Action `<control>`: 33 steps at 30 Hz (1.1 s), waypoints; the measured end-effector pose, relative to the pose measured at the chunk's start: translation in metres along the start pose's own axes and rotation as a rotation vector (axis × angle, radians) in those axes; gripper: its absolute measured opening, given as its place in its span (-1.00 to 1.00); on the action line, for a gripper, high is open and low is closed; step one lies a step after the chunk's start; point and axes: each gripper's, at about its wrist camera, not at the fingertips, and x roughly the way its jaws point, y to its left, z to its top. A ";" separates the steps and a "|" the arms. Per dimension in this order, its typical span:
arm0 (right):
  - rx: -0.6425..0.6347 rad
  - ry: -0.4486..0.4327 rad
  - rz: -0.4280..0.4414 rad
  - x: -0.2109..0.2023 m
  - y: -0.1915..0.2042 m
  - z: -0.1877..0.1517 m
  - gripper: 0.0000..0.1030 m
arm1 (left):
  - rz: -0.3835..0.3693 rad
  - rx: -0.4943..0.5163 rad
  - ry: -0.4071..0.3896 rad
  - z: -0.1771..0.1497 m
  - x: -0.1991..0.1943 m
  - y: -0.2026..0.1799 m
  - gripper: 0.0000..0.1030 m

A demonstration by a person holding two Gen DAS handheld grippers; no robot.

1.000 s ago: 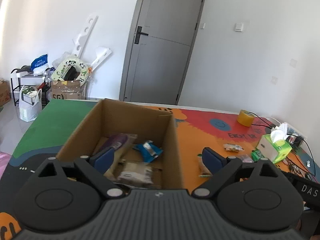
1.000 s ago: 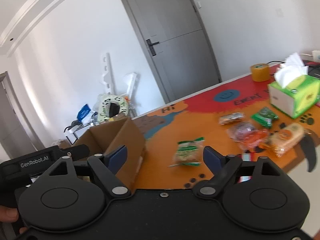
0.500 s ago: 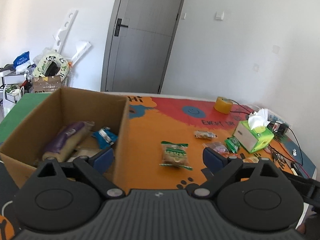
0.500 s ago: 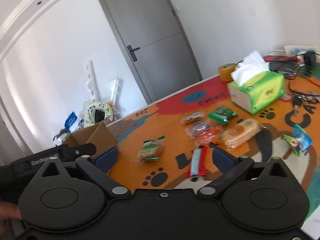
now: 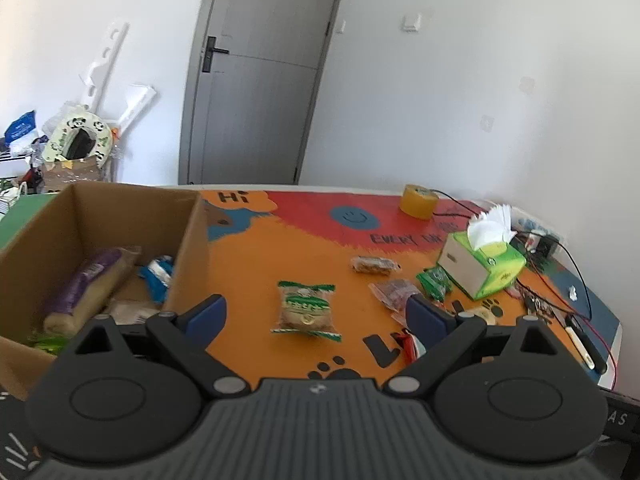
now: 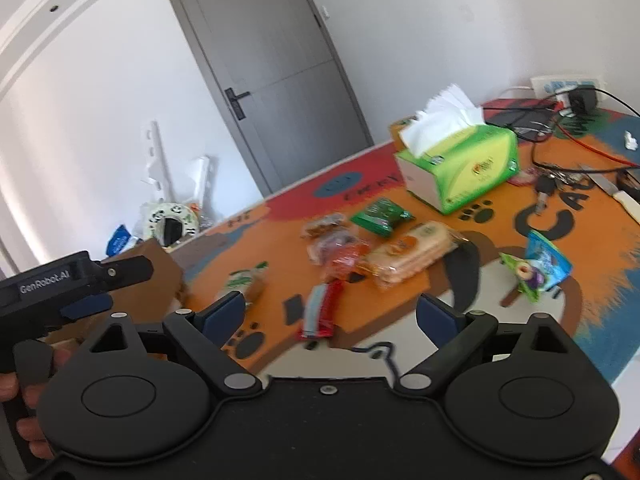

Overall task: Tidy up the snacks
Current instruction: 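Move the left tool to the red candy bar while the right tool reaches the blue-green chip bag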

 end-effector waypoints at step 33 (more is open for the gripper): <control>0.046 0.004 -0.302 0.031 -0.092 0.018 0.62 | -0.086 0.097 0.217 -0.042 0.108 -0.081 0.47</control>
